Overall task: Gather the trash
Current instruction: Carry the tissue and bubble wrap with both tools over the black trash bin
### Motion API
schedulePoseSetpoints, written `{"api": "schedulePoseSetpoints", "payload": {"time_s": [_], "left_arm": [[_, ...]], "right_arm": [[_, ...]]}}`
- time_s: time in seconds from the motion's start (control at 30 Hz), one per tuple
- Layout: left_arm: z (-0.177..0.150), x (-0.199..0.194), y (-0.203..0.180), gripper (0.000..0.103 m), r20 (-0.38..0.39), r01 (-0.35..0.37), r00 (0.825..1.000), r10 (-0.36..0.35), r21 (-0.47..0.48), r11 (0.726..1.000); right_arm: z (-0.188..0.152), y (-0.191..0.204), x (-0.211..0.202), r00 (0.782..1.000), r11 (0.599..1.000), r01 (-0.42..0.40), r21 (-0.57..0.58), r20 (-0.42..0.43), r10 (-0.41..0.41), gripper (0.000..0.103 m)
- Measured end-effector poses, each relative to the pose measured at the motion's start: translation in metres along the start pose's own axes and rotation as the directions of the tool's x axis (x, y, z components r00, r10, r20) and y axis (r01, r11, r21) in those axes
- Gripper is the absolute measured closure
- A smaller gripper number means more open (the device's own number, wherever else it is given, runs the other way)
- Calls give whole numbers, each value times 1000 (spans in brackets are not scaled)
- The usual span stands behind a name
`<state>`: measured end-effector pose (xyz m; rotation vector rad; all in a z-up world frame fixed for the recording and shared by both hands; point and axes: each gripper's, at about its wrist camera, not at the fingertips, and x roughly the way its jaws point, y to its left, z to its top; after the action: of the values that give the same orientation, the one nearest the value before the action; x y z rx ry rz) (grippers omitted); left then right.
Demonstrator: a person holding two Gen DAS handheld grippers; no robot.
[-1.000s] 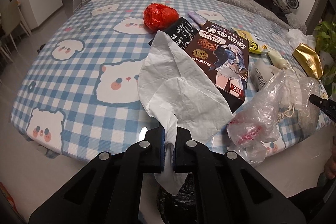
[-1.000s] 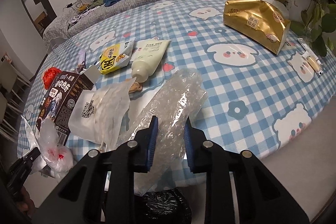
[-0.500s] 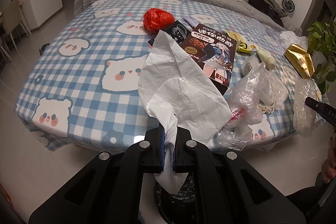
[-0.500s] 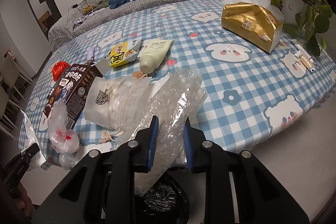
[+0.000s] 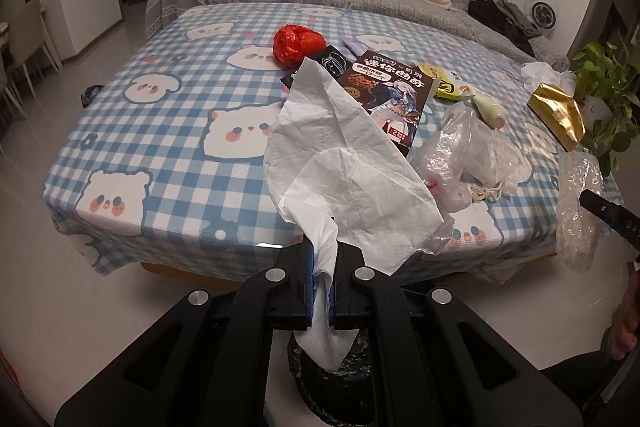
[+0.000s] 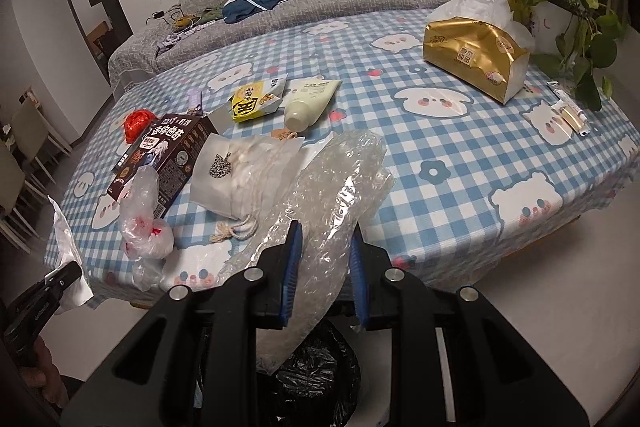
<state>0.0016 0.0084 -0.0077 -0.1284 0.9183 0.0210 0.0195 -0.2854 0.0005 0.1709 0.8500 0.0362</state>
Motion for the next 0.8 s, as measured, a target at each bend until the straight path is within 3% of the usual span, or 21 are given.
{"api": "schedulePoseSetpoints", "payload": {"time_s": [0.47,0.8], "left_arm": [[-32,-45,-4,100,56,16,998,-17,7,1000],[-58,-57,-1,100,54,31,998,-31,4,1000]], "right_arm": [[-31,13,-29,999,998,-30,-51,28,31,81],[-57,30,-43,998,995,-50,-88,31,53,81]]}}
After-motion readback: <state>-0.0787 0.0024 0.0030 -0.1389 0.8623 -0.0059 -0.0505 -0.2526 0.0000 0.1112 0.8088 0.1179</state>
